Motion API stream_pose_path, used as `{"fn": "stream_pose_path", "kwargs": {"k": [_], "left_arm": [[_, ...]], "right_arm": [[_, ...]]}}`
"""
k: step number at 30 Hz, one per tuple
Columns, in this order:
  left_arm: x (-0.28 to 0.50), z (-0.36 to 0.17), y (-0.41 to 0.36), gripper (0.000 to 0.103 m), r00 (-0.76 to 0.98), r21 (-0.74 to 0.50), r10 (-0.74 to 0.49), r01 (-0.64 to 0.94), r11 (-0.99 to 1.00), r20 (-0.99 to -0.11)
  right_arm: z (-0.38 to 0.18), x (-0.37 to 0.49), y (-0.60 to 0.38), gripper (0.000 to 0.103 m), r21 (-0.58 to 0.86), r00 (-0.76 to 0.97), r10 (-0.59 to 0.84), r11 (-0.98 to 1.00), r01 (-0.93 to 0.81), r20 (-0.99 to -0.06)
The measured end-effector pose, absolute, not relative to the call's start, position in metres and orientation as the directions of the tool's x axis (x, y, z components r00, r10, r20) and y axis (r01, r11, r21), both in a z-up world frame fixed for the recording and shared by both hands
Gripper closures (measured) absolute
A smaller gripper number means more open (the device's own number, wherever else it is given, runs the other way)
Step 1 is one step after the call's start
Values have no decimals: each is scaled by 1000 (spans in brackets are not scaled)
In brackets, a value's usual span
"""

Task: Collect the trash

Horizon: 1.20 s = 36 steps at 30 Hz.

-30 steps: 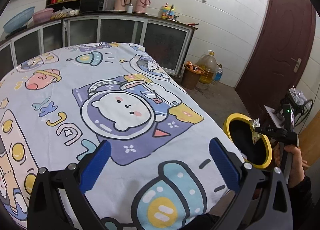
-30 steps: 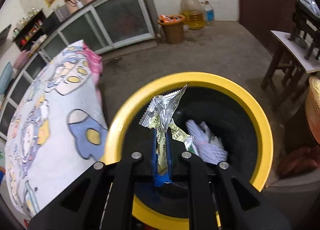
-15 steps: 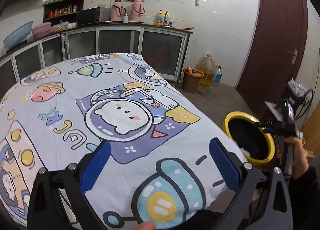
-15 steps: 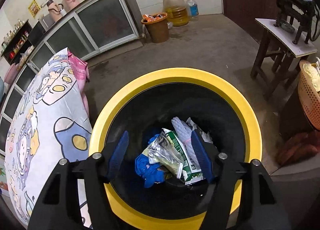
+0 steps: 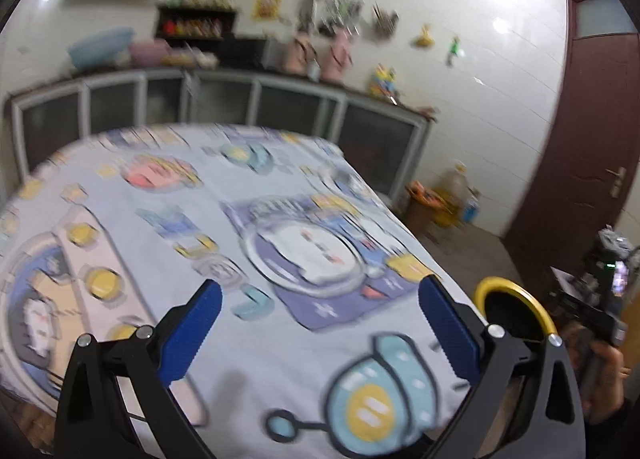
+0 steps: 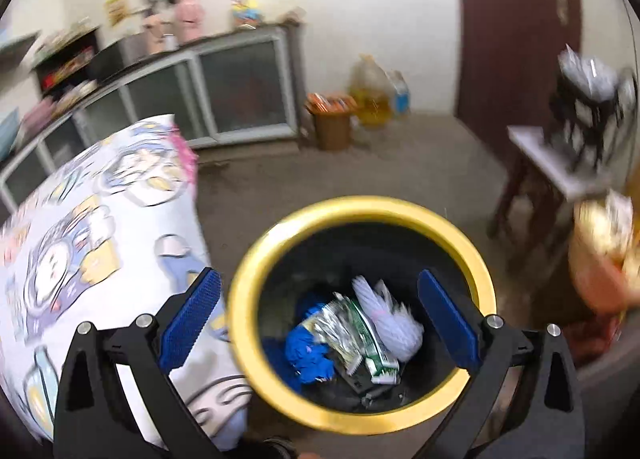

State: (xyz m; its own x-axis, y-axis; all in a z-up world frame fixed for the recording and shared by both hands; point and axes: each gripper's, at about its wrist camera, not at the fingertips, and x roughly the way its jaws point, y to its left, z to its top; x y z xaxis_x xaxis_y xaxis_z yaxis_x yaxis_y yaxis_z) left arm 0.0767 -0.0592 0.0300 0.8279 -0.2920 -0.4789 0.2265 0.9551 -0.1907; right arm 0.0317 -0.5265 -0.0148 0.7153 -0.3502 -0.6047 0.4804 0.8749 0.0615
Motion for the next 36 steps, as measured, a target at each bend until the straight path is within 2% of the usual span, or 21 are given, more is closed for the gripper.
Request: {"fn": "stream_pose_path", "kwargs": {"k": [2,5,8,12,16,20,22,24,28,31,36], "left_arm": [[72,36,-53,8,850,-181,-278,219,959,-447],[63,45,-42,8,861,-189,-310,254,949,-403],[58,52,-33,8,861,-185,-304,248,951,-408],[48,61,-21,8,885,-173,-236,180,968,-402],[36,68,-19,8,901,-116,-95,50,992,-423],[22,67,-19,8,910,-72,-75,50,996,-407],[17,62,-23,8,909,-17,-25,19,1000,-415],[13,54,-25,8,911,-7,-24,23,1000,-412],[12,29,-24,8,882,-62,-46,20,998,-469],[11,19,-28,8,871,-28,-12,-2,1000,-491],[5,22,-30,8,884,-21,-3,-7,1000,-468]], "right_arm": [[-2,33,-497,8,6,743,-365,896,444,-561],[22,22,-450,8,-11,832,-337,929,370,-441],[44,8,-407,8,-2,905,-266,960,281,-332],[60,-7,-364,8,20,949,-168,983,180,-268],[63,-21,-340,8,63,961,-147,984,166,-236],[57,-33,-322,8,72,961,-172,979,192,-218],[49,-38,-317,8,66,955,-190,976,209,-227],[40,-40,-314,8,75,953,-194,973,216,-233],[26,-41,-310,8,103,945,-178,972,213,-274],[21,-46,-297,8,68,945,-187,975,212,-267],[18,-50,-287,8,43,951,-191,977,208,-245]]}}
